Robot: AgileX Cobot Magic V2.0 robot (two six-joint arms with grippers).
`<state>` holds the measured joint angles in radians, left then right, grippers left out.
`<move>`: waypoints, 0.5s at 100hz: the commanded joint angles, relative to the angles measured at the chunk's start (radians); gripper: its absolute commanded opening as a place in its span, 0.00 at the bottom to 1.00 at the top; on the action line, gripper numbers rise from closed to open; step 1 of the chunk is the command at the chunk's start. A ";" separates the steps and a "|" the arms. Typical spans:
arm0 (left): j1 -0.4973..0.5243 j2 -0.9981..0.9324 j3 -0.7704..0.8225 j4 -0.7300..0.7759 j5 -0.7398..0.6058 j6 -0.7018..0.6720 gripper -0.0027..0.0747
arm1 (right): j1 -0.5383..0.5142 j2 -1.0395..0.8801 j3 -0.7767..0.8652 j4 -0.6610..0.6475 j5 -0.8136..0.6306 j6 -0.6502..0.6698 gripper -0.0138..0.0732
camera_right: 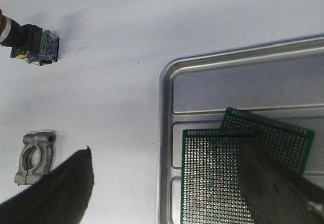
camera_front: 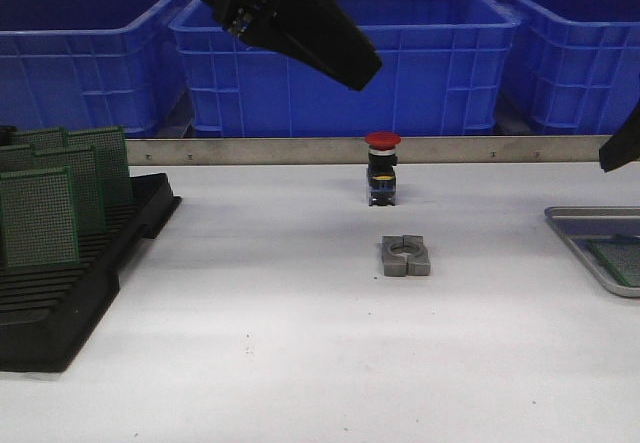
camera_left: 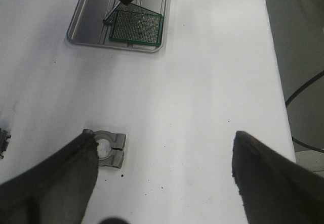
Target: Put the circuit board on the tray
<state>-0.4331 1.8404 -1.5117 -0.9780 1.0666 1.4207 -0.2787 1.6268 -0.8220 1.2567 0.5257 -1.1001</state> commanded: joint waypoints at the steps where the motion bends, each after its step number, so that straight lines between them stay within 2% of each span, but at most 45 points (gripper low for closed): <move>1: 0.003 -0.050 -0.032 -0.063 0.000 -0.012 0.65 | -0.005 -0.033 -0.018 0.027 0.018 -0.002 0.89; 7: 0.005 -0.050 -0.032 -0.061 0.000 -0.012 0.57 | -0.005 -0.035 -0.018 0.026 0.031 -0.003 0.86; 15: 0.011 -0.050 -0.032 -0.066 0.000 -0.067 0.39 | -0.005 -0.039 -0.021 0.025 0.043 -0.015 0.78; 22: 0.023 -0.050 -0.033 -0.052 -0.003 -0.146 0.18 | -0.005 -0.041 -0.021 0.021 0.066 -0.038 0.62; 27: 0.038 -0.054 -0.034 -0.041 0.006 -0.166 0.02 | -0.005 -0.042 -0.021 0.020 0.090 -0.040 0.44; 38: 0.085 -0.068 -0.034 -0.037 0.017 -0.197 0.01 | -0.005 -0.050 -0.021 0.018 0.140 -0.080 0.08; 50: 0.147 -0.098 -0.034 -0.034 0.038 -0.246 0.01 | -0.004 -0.074 -0.021 0.018 0.153 -0.108 0.09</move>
<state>-0.3260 1.8234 -1.5117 -0.9555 1.0869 1.2222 -0.2787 1.6104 -0.8220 1.2541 0.6391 -1.1770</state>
